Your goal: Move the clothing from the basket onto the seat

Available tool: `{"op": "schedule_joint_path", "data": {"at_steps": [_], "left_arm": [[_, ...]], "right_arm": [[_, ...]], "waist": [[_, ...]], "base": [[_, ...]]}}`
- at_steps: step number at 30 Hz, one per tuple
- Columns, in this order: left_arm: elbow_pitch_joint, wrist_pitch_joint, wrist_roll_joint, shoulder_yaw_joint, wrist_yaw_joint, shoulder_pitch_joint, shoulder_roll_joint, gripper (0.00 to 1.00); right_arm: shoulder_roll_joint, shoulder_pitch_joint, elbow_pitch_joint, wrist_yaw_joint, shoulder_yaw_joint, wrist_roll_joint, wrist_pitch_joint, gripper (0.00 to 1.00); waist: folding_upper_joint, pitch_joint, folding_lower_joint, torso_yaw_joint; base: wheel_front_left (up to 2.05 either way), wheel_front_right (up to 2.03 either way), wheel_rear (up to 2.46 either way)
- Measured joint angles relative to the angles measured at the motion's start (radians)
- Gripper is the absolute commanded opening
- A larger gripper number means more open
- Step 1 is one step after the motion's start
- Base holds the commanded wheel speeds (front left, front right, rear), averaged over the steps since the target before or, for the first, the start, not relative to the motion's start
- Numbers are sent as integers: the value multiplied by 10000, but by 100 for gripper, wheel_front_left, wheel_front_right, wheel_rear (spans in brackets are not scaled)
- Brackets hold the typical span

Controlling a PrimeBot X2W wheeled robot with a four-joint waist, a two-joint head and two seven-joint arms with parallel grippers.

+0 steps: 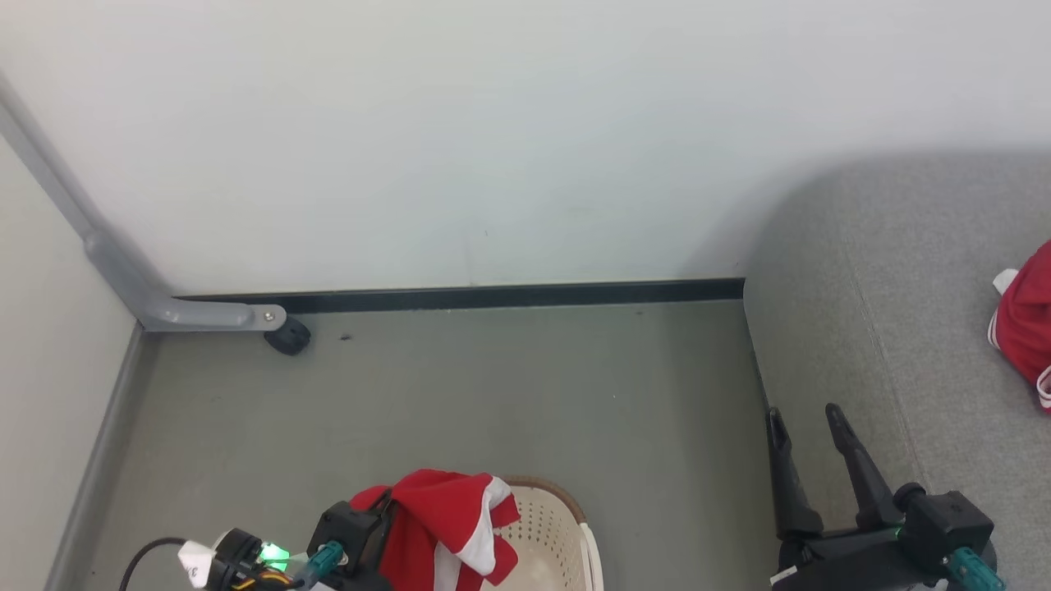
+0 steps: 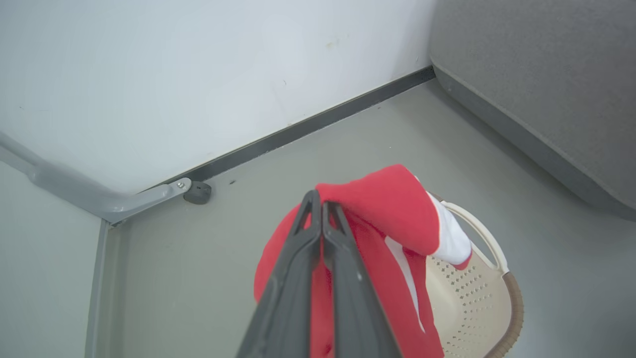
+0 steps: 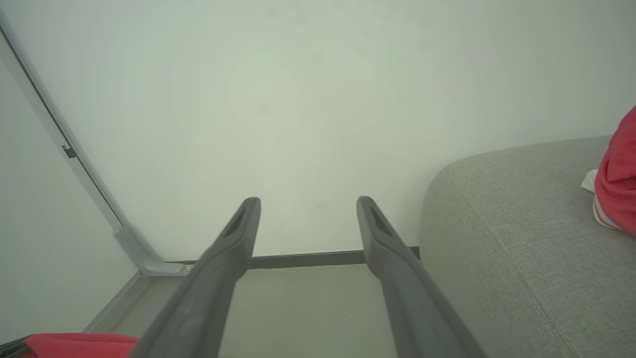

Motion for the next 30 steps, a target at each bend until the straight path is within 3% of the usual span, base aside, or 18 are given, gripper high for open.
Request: {"op": "schedule_joint_path", "data": {"at_steps": [14,30], "left_arm": [[-4274,-2,-510,683,374,2386,288,0],[-8349,-4,-307,813,723,3652,384,0]], "right_arm": [[10,731,100,261,671,-96,0,100],[-263,861,217,512,1461,-399,2,100]], "waist": [[0,-1468,0,363],[2,-1770,1,446]], "base": [[0,0,0],[0,0,0]]}}
